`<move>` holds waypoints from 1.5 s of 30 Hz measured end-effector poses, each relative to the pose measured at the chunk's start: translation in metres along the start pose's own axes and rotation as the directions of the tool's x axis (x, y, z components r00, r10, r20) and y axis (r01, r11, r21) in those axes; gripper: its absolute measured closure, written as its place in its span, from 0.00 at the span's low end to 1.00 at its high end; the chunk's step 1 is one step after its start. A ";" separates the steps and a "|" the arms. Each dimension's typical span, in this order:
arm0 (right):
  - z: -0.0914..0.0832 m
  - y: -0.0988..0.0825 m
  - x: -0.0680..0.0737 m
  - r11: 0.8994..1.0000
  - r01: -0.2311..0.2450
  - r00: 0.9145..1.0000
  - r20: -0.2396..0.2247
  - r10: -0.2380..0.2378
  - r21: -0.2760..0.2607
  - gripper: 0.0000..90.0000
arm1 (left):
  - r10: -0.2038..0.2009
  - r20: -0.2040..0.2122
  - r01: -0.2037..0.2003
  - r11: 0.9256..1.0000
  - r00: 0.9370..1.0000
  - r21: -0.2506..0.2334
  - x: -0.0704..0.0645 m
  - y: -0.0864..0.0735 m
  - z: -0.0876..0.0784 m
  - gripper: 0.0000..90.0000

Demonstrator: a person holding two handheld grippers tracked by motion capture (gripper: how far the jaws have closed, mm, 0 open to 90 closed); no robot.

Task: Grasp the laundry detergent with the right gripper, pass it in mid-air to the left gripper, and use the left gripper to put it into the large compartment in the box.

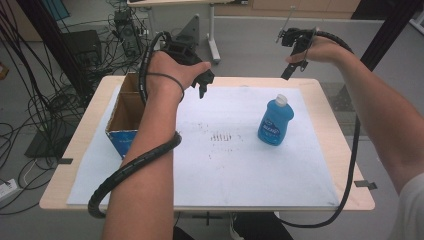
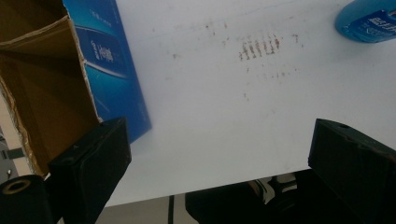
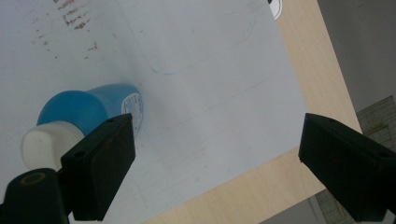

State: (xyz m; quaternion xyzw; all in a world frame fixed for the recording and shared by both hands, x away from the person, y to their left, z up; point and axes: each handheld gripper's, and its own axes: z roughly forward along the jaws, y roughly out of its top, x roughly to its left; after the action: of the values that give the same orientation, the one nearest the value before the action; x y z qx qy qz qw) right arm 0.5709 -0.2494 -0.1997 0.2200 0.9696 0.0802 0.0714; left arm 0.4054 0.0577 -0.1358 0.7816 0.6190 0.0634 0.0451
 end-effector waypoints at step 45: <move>-0.014 -0.025 0.005 1.000 0.011 1.000 -0.006 -0.011 0.013 0.12 | 0.001 -0.001 -0.001 1.000 1.000 0.001 0.001 -0.006 -0.002 0.07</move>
State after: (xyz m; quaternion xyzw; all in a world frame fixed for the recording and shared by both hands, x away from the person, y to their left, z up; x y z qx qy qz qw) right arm 0.5536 -0.2714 -0.1910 0.2150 0.9715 0.0742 0.0674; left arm 0.3991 0.0600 -0.1347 0.7817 0.6188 0.0632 0.0444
